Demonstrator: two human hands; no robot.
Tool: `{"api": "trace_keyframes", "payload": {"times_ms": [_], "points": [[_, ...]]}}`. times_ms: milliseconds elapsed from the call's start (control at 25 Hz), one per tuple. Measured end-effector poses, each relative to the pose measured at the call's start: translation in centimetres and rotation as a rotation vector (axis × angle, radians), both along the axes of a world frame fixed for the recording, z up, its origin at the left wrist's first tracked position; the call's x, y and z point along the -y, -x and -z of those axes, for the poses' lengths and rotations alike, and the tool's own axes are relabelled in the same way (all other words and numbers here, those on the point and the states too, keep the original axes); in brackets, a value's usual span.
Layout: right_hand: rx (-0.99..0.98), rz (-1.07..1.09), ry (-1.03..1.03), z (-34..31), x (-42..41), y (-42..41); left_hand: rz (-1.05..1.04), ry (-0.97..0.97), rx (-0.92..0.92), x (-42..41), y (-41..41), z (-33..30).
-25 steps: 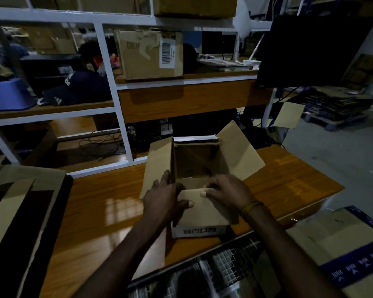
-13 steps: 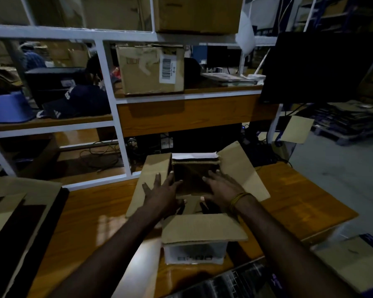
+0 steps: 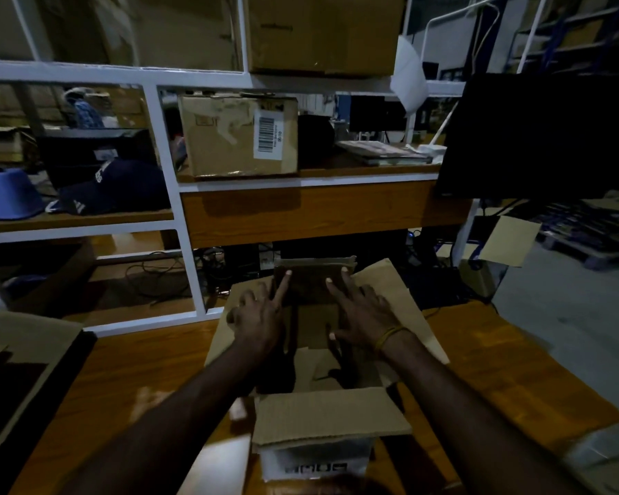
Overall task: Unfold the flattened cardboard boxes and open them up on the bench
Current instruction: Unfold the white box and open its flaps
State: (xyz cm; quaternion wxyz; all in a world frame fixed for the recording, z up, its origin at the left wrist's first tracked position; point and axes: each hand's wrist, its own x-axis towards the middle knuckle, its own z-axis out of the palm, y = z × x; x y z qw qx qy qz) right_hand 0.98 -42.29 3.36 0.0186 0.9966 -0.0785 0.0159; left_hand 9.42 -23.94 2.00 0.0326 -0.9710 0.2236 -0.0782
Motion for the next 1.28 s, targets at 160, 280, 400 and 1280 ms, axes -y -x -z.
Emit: {"api": "trace_keyframes", "payload": {"times_ms": [160, 280, 400, 1280], "points": [[0.008, -0.017, -0.055, -1.3, 2.1, -2.3, -0.062, -0.007, 0.005, 1.5, -2.1, -0.4], [0.023, -0.067, -0.035, -1.8, 3.5, -4.0, -0.097, 0.043, -0.085, 2.1, -2.7, -1.1], [0.009, -0.077, -0.009, -0.3, 4.7, -5.6, -0.142, 0.033, -0.099, 3.1, -3.1, -1.3], [0.204, -0.085, 0.025, 0.7, 6.4, -13.9, -0.063, 0.057, -0.018, 5.4, -9.3, 0.2]]}}
